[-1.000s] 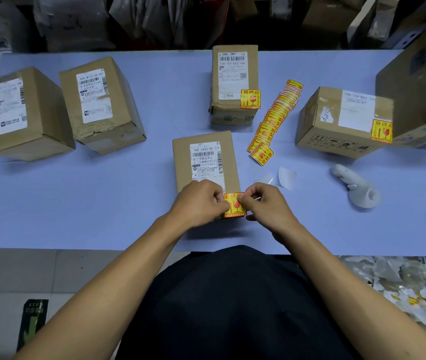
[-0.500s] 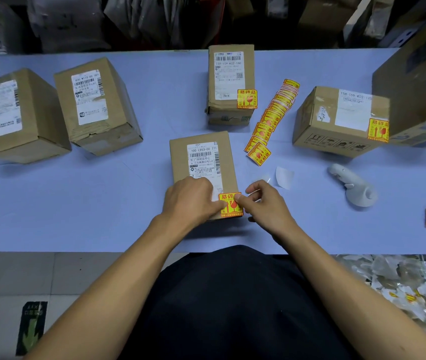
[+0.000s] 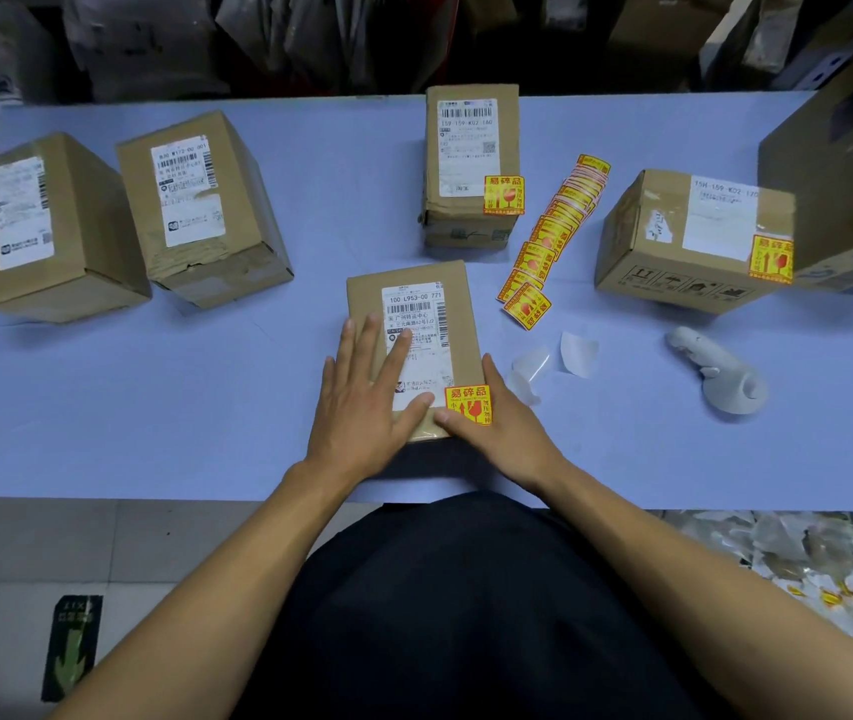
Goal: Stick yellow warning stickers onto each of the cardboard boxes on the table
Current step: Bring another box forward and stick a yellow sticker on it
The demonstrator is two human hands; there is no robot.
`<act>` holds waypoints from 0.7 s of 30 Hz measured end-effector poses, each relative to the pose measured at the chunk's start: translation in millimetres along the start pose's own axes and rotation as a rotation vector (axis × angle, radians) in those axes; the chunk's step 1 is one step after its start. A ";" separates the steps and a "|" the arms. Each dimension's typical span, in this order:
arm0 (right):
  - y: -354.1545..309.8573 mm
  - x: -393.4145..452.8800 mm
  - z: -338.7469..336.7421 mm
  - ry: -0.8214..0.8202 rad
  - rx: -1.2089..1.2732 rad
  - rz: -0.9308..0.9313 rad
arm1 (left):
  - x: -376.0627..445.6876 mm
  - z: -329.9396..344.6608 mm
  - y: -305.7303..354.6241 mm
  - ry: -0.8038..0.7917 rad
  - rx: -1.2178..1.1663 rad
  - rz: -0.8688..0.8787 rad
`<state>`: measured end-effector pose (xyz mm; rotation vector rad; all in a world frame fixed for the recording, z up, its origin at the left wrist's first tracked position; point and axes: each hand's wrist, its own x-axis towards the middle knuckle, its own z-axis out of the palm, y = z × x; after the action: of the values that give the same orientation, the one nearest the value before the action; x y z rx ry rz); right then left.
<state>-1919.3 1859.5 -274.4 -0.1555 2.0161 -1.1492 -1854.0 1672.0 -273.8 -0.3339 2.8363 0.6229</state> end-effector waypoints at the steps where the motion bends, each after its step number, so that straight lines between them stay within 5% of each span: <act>1: 4.1 0.3 -2.9 -0.037 0.007 0.002 | 0.8 0.6 -0.8 0.009 -0.033 0.001; 4: 5.1 3.0 -8.1 -0.047 0.086 0.048 | 1.8 2.8 -4.2 0.084 -0.259 -0.081; 10: -19.1 32.7 3.8 0.139 0.184 0.085 | 16.3 5.6 1.9 0.121 -1.006 -0.524; 21: -31.3 42.0 15.2 0.131 0.114 0.044 | 19.5 -4.2 -6.8 0.147 -1.137 -0.473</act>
<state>-1945.5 1811.9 -278.6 0.0227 2.0504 -1.2715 -1871.4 1660.8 -277.8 -1.1839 2.0443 2.0443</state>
